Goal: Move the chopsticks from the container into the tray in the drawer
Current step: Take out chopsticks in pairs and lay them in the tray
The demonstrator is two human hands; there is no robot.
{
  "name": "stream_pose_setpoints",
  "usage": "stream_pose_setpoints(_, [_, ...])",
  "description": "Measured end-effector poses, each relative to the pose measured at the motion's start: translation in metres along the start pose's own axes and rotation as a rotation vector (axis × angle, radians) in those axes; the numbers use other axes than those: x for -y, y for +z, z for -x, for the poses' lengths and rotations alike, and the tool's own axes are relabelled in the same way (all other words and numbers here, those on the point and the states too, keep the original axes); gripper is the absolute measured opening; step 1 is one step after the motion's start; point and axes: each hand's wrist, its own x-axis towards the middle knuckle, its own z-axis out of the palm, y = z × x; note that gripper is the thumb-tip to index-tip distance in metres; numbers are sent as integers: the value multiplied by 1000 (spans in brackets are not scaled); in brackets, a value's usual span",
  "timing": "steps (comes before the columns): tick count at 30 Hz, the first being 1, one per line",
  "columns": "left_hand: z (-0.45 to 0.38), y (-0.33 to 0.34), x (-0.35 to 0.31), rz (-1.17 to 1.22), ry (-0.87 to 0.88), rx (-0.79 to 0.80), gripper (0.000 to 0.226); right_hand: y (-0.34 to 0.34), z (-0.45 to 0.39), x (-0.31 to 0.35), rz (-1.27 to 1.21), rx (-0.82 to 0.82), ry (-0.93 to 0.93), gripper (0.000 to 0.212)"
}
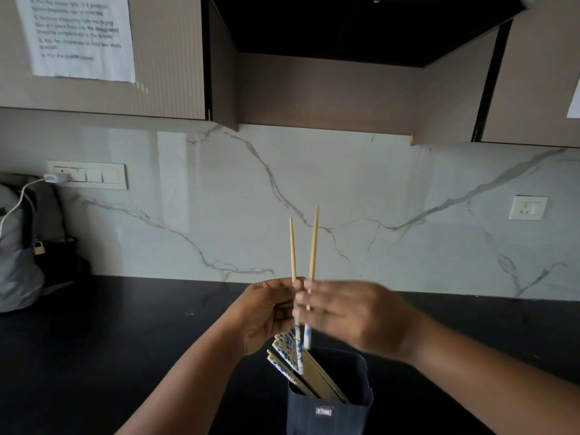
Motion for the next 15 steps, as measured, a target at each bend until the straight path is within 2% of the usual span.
stream_pose_setpoints(4, [0, -1, -2, 68, -66, 54, 19, 22, 24, 11, -43, -9, -49, 18])
stream_pose_setpoints(11, [-3, 6, 7, 23, -83, 2, 31, 31, 30, 24, -100, -30, -42, 18])
stream_pose_setpoints(15, [-6, 9, 12, 5, -79, -35, 26, 37, 33, 28, -116, -19, -7, 20])
